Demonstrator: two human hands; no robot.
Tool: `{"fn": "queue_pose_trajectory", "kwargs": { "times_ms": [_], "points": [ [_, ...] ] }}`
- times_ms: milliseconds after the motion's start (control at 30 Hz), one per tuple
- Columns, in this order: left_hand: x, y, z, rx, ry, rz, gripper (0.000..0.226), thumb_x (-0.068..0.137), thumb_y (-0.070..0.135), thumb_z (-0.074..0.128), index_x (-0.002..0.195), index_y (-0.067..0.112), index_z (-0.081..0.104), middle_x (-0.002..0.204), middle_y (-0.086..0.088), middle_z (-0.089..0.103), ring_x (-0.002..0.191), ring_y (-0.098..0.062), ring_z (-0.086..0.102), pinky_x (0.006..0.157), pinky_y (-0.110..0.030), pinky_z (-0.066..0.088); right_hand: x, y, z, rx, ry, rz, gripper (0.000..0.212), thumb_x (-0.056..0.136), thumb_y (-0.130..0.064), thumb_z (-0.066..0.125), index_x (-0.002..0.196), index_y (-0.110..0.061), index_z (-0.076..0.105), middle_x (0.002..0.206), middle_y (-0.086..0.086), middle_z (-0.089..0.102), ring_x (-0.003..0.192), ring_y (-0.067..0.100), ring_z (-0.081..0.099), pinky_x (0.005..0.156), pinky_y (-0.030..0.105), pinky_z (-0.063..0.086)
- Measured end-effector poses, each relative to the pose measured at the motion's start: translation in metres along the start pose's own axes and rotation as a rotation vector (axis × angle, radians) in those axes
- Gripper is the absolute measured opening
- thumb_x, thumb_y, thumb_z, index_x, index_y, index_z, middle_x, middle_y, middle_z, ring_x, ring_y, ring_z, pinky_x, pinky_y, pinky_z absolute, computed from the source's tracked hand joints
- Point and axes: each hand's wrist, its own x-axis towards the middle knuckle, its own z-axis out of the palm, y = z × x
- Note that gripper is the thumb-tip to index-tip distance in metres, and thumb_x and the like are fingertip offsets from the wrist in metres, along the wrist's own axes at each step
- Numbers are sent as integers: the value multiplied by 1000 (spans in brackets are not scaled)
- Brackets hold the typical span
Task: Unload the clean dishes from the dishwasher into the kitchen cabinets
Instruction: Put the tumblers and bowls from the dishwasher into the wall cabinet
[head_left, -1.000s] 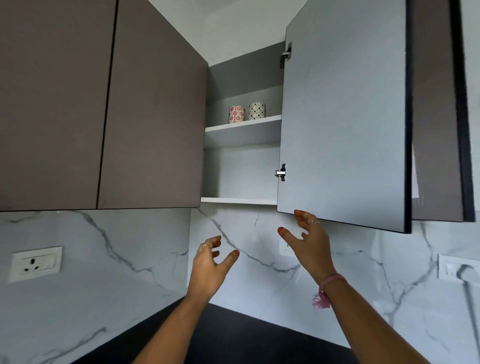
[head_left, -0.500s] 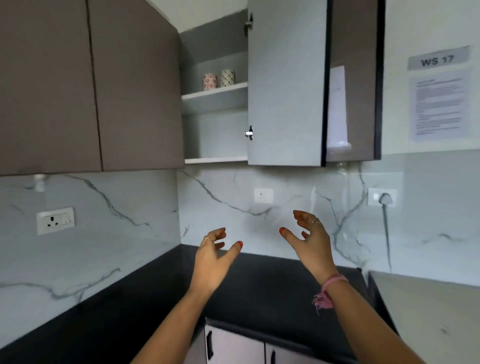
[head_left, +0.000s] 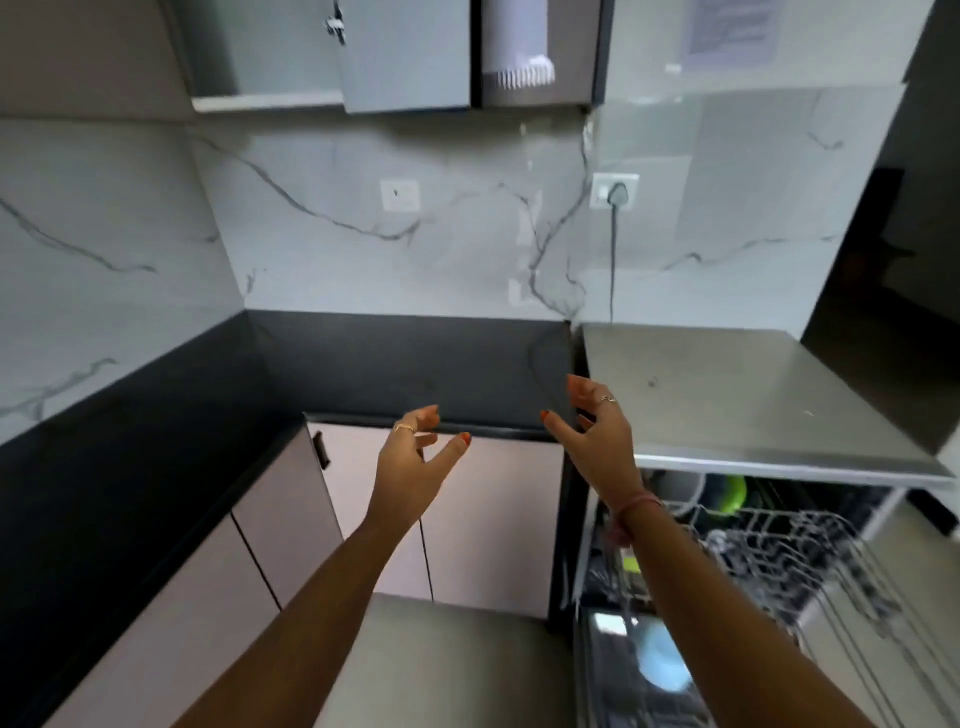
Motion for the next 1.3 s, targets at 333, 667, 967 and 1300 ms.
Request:
{"fn": "queue_pose_trajectory", "kwargs": {
  "times_ms": [333,667,967,1300],
  "points": [
    [-103,-4,140,7,-154,-148,52,82,34,71,128,19,50,122,8,56,103,-10,56,74,-16,44,-84,100,-148,-78,25,190,49,80,-12,75,124,-8,53,118,4,60,102,8,58,85,10,49],
    [-200,9,288,-13,-221,-354,51,83,29,72,127,14,51,124,-1,59,101,-14,59,72,-12,44,-139,187,-294,-240,-54,365,48,80,-10,74,122,1,55,116,14,62,106,23,60,94,34,51],
    [-230,-20,350,109,-340,-461,56,83,23,72,130,8,49,131,-9,54,102,-14,54,76,-15,46,-174,259,-330,-284,-108,624,56,78,-8,75,128,2,51,123,15,59,114,25,56,100,36,48],
    [-187,-85,404,265,-500,-526,61,82,15,73,134,0,45,136,-19,48,122,-31,49,100,-39,45,-195,334,-326,-446,-214,987,81,71,-11,81,138,1,38,138,17,44,126,29,45,96,24,38]
  ]
}}
